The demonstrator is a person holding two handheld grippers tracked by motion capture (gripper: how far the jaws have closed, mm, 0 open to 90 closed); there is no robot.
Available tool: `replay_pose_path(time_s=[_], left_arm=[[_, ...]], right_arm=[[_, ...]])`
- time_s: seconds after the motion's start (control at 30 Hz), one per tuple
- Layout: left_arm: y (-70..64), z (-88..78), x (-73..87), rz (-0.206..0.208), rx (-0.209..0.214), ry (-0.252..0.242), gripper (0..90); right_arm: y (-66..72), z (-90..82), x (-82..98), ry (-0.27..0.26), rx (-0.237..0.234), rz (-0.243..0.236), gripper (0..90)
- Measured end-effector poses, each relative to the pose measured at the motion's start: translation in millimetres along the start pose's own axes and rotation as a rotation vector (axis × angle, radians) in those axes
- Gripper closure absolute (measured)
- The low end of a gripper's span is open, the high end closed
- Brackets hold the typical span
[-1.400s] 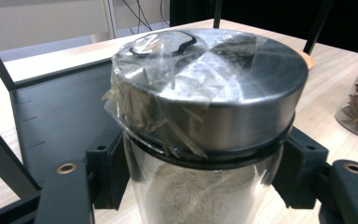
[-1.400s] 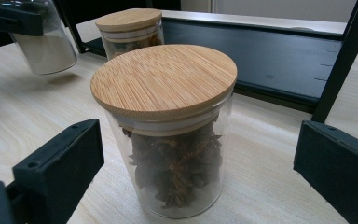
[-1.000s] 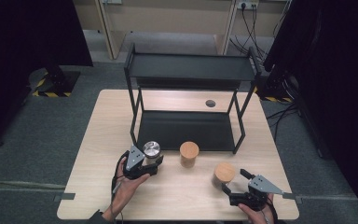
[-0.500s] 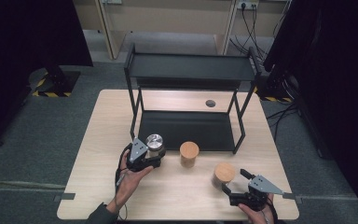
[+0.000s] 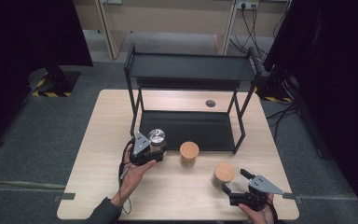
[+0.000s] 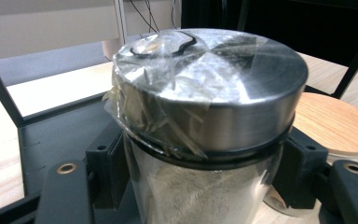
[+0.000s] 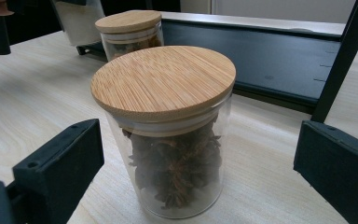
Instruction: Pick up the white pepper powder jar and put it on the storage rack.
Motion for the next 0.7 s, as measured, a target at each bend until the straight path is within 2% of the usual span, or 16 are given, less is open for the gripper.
replay_pose_path(time_s=[0.7], left_arm=[[11.0, 26.1, -15.5, -0.008, -0.065, -0.001, 31.0]], right_arm=[[-0.2, -0.2, 0.2, -0.001, 0.000, 0.003, 1.8]])
Point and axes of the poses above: each handheld gripper's, and its own axes: z roughly forward along the jaws, x roughly out of its underside, y roughly to its left, the point moved 8 cm from there along z, roughly forward along the jaws, and after that the axes turned 12 degrees about y, right-handed, at the moved point
